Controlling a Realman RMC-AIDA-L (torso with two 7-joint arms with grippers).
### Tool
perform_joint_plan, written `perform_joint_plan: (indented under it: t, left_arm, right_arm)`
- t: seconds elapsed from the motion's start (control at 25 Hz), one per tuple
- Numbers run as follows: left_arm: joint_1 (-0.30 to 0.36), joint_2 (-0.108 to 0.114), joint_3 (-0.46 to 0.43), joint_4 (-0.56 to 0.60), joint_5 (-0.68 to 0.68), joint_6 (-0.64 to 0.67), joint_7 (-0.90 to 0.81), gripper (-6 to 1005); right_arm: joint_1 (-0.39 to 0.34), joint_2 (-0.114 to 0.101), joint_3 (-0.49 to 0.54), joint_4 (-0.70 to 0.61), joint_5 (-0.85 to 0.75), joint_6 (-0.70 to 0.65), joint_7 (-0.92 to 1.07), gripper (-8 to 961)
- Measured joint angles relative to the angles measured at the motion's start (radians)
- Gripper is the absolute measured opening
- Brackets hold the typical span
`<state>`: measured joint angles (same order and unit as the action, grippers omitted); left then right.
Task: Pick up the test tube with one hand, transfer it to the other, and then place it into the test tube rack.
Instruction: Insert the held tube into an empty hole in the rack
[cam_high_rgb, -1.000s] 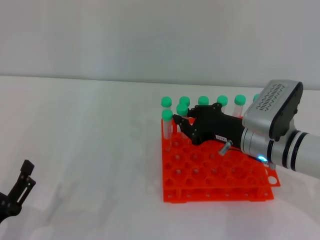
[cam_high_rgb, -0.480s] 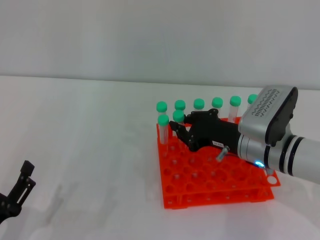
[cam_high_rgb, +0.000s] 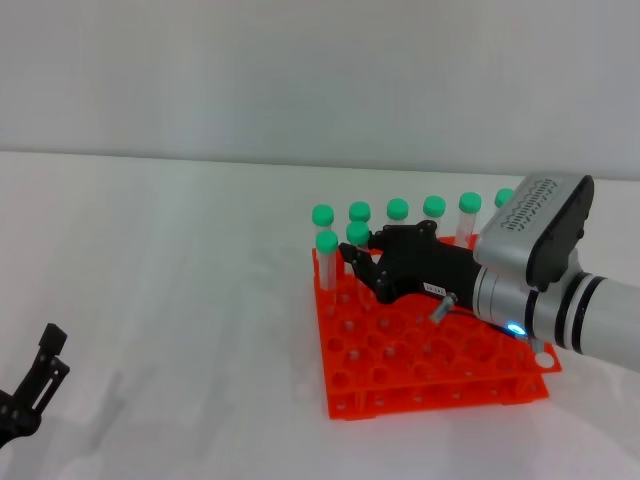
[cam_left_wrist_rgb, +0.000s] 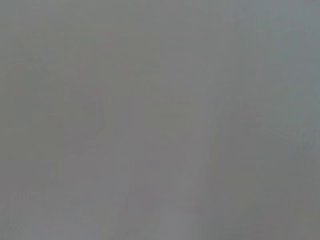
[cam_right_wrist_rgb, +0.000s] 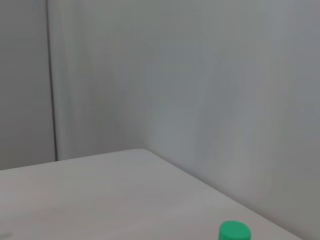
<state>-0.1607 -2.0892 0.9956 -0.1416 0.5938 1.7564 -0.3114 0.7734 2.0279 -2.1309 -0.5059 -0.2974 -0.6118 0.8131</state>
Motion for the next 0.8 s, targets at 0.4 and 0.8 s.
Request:
perform_joint_plan:
  t: [0.4, 0.8]
  left_arm:
    - [0.000, 0.001, 0.000, 0.002, -0.003, 0.000, 0.000, 880]
    - [-0.001, 0.002, 0.000, 0.003, -0.006, 0.000, 0.000, 880]
  right_arm:
    - [0.004, 0.000, -0.015, -0.003, 0.023, 0.026, 0.002, 277]
    - [-0.005, 0.000, -0.008, -0.002, 0.051, 0.031, 0.003, 289]
